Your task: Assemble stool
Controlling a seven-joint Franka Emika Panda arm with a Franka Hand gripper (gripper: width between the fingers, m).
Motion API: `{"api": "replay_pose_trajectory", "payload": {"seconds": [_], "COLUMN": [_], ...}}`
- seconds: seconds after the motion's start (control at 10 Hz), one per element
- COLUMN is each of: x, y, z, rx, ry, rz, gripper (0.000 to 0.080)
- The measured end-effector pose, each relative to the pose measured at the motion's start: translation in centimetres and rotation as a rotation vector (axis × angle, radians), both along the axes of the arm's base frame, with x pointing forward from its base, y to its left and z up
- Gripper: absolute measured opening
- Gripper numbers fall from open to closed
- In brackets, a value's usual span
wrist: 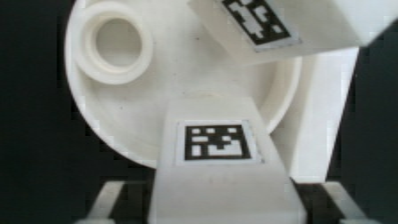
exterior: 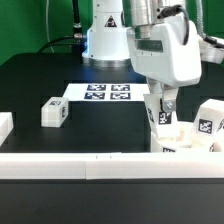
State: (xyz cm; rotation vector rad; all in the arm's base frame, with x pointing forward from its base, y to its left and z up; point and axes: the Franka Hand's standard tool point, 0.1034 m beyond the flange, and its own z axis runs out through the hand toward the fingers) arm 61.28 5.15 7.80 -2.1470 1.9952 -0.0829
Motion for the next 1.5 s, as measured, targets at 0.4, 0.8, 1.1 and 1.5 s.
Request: {"api": "replay_pose_trajectory", "payload": {"seconds": [0.4,0.8,1.1,1.5], "x": [-0.1,-0.3,-0.3,-0.1], "y": [-0.3,-0.2,-0.2,-0.1], "z": [-0.1,-0.2,-0.3,1.7], "rx": [0.088,0.223,0.267,0.27], "ry": [0.012,0.016,0.036,0.018], "rz": [-0.324,-0.732,-0.906,-0.804], "gripper": [0.0337,0.0337,0.0337,0.0605]}}
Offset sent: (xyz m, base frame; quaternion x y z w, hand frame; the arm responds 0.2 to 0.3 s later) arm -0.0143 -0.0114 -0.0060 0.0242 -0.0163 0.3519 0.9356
